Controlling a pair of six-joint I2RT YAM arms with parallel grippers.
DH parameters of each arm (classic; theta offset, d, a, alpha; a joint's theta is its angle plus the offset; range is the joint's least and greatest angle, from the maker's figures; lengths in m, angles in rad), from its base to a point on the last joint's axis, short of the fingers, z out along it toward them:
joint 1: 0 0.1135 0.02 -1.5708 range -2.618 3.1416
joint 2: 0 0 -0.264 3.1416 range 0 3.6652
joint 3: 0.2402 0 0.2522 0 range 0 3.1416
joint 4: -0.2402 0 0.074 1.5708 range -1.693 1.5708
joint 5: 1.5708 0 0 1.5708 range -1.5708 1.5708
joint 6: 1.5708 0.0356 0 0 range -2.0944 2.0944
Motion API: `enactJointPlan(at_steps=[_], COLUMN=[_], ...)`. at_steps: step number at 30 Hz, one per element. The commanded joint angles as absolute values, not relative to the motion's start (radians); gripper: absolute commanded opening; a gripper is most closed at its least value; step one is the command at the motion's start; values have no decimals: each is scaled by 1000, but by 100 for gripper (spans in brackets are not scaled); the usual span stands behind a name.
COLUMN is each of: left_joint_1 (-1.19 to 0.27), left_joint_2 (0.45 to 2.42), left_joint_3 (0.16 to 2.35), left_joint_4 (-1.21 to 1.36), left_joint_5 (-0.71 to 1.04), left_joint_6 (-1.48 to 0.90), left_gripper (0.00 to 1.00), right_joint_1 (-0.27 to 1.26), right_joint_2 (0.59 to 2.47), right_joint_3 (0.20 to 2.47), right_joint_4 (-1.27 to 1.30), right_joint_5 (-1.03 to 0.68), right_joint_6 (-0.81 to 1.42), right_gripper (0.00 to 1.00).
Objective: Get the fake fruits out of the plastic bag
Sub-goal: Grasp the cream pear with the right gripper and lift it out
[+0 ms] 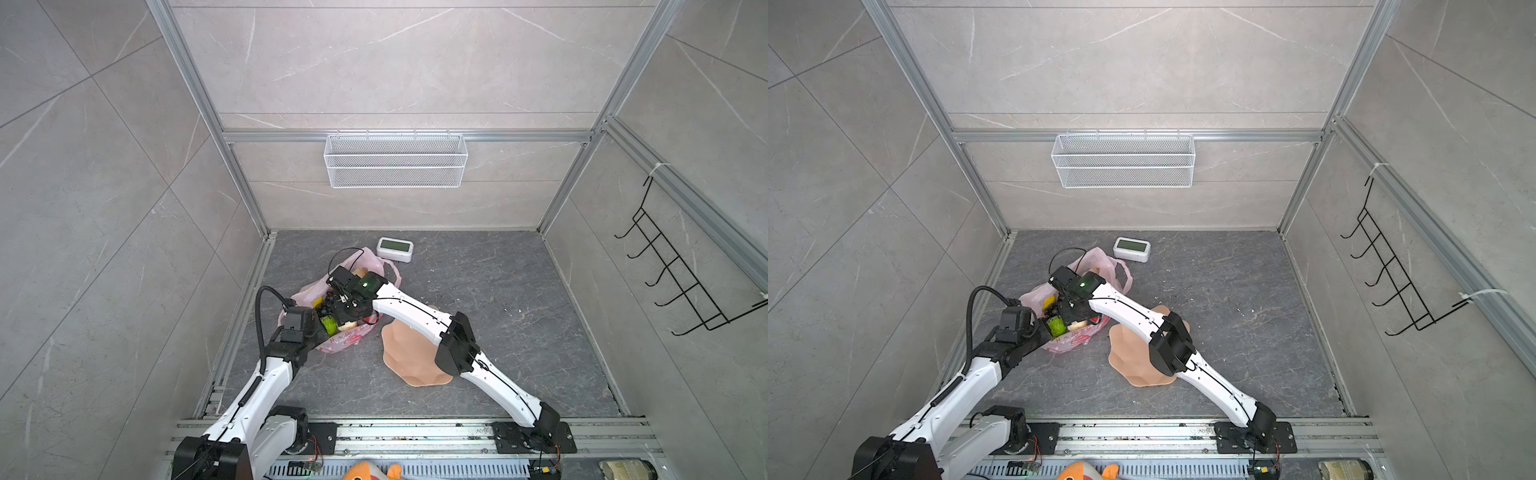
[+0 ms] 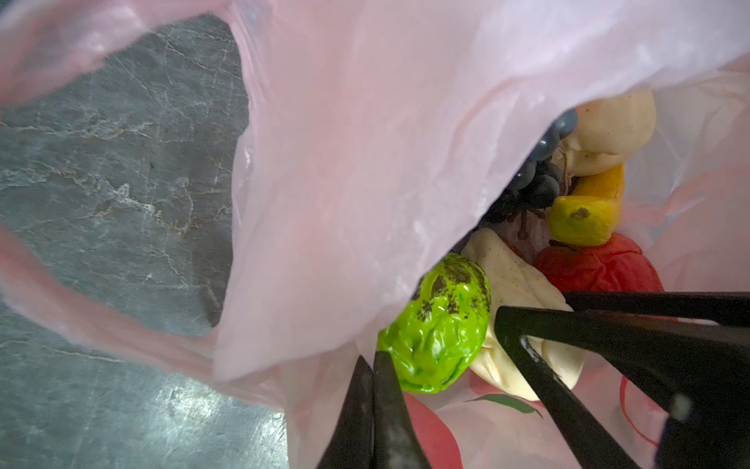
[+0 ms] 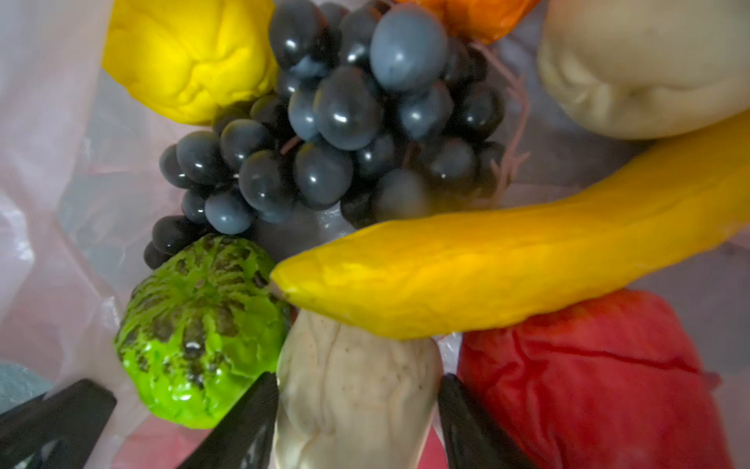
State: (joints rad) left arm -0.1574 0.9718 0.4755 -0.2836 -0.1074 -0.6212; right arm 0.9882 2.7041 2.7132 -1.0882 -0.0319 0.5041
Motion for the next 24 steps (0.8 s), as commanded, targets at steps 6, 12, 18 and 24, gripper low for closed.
enactJointPlan(at_steps=[6, 12, 18, 24], left_joint_1=[-162, -161, -163, -163], left_joint_2=[964, 963, 954, 957], left_joint_3=[475, 475, 472, 471], left_joint_4=[-259, -260, -259, -259], left_joint_5=[-133, -134, -137, -136], left_joint_6=[-615, -617, -617, -618], left_gripper=[0, 0, 0, 0], right_joint_1=[992, 991, 989, 989], right_joint_2=[2764, 2770, 2787, 2758], right_joint_3=[2725, 2729, 2735, 2732], right_joint_4=[-1102, -1083, -1084, -1064], right_joint_5=[-82, -126, -122, -129], right_joint_6=[501, 513, 515, 512], right_gripper=[67, 72, 75, 66])
